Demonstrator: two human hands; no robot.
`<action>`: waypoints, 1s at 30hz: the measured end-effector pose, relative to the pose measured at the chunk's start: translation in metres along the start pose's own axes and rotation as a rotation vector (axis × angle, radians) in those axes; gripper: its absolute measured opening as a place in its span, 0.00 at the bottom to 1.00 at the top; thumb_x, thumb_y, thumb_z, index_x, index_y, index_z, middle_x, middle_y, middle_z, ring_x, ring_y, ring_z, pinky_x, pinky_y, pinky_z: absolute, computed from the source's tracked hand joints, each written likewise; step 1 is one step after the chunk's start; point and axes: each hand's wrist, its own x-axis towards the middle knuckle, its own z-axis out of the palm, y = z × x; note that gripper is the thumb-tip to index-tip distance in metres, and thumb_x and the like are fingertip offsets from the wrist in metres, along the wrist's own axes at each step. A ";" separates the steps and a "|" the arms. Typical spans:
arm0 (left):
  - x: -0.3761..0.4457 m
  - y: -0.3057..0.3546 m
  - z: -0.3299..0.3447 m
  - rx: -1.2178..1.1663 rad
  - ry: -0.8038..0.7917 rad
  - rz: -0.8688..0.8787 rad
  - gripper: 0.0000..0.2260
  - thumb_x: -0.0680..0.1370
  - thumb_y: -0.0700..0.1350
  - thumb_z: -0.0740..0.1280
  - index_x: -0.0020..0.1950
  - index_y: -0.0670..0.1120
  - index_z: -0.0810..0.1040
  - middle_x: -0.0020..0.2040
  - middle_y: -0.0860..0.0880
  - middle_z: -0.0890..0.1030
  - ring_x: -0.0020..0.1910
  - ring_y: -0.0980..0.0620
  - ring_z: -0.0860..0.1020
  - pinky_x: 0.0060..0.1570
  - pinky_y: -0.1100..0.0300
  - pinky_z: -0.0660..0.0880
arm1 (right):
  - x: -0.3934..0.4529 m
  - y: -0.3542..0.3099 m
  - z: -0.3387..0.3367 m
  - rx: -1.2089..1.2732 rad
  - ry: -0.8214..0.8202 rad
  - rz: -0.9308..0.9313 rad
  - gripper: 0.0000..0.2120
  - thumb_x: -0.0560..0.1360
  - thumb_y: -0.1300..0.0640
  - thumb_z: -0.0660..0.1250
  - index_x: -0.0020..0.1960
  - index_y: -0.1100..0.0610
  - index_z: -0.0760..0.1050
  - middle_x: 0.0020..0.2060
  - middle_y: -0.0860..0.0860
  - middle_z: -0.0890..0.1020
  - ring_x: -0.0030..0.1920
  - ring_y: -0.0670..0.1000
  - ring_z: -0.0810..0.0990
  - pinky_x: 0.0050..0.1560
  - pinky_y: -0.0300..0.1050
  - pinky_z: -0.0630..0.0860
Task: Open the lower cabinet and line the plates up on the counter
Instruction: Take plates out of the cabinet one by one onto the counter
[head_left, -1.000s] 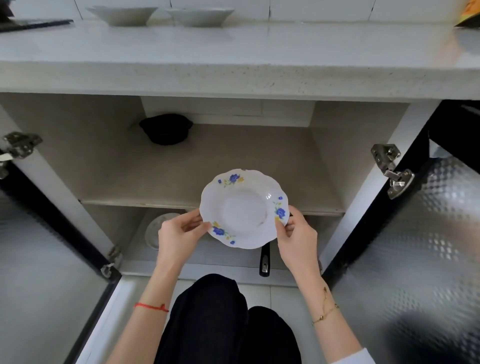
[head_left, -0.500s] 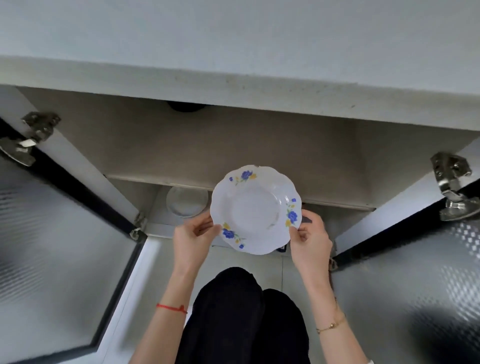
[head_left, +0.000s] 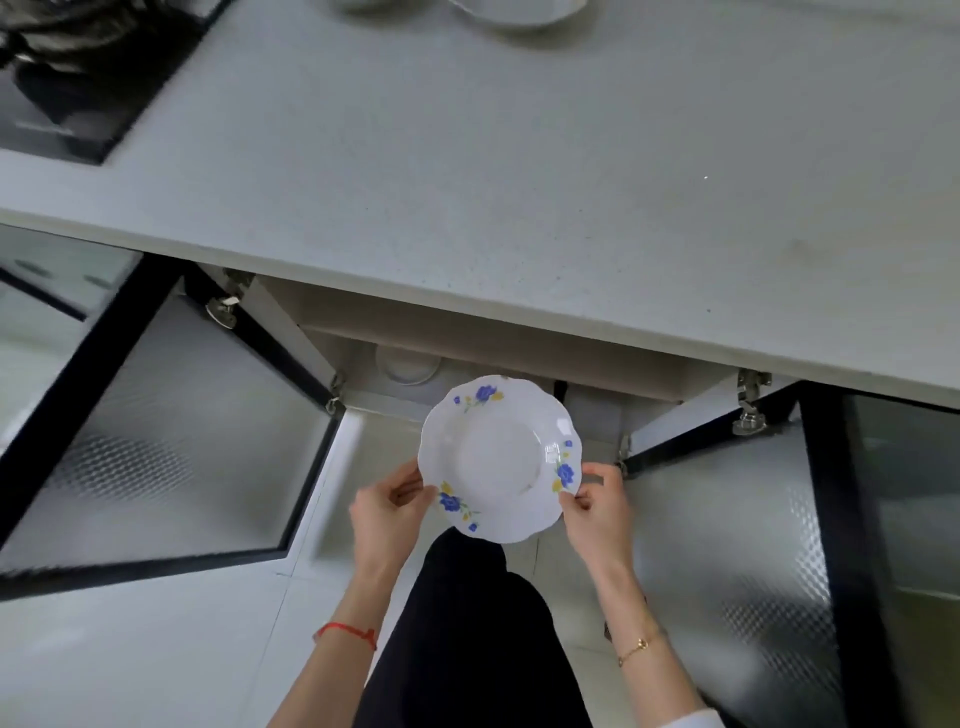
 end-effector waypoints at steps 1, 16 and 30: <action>-0.014 0.011 -0.008 0.007 -0.005 -0.005 0.16 0.71 0.33 0.71 0.53 0.51 0.85 0.38 0.66 0.84 0.39 0.67 0.82 0.45 0.75 0.76 | -0.013 -0.007 -0.010 -0.001 -0.009 0.008 0.09 0.74 0.64 0.67 0.53 0.66 0.75 0.36 0.41 0.76 0.31 0.36 0.78 0.28 0.26 0.69; -0.136 0.182 -0.086 -0.133 -0.041 0.144 0.16 0.72 0.33 0.71 0.54 0.51 0.84 0.40 0.60 0.85 0.40 0.67 0.82 0.39 0.78 0.73 | -0.141 -0.127 -0.151 0.153 0.086 -0.123 0.15 0.73 0.63 0.68 0.56 0.52 0.68 0.38 0.47 0.83 0.40 0.44 0.82 0.35 0.36 0.75; -0.049 0.295 -0.063 -0.138 -0.125 0.279 0.17 0.71 0.34 0.70 0.54 0.52 0.84 0.41 0.62 0.85 0.43 0.66 0.82 0.42 0.75 0.76 | -0.060 -0.216 -0.189 0.240 0.226 -0.192 0.16 0.73 0.63 0.69 0.55 0.53 0.68 0.37 0.42 0.79 0.41 0.44 0.81 0.46 0.50 0.81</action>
